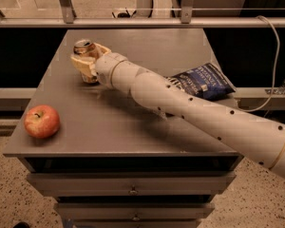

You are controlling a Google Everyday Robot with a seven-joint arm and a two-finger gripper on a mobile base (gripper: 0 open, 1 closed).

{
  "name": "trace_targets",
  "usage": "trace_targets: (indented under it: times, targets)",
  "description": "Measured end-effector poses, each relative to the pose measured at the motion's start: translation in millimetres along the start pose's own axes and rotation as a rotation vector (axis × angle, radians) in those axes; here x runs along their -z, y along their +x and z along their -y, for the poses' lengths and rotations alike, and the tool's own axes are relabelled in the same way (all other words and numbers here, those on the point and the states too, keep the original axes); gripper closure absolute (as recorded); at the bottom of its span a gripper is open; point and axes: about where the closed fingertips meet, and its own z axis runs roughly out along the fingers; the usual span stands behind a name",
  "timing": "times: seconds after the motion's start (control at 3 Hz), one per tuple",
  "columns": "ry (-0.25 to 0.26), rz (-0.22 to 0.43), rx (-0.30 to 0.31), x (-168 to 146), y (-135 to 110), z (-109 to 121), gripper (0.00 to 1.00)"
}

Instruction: Place orange can upright

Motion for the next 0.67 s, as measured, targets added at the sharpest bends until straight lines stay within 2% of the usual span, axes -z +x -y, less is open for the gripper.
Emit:
trace_targets:
  times: [0.33,0.67]
  targets:
    - [0.002,-0.002,-0.004,1.3,-1.1,0.4,0.34]
    - [0.002,-0.002,-0.004,1.3,-1.2,0.4,0.11]
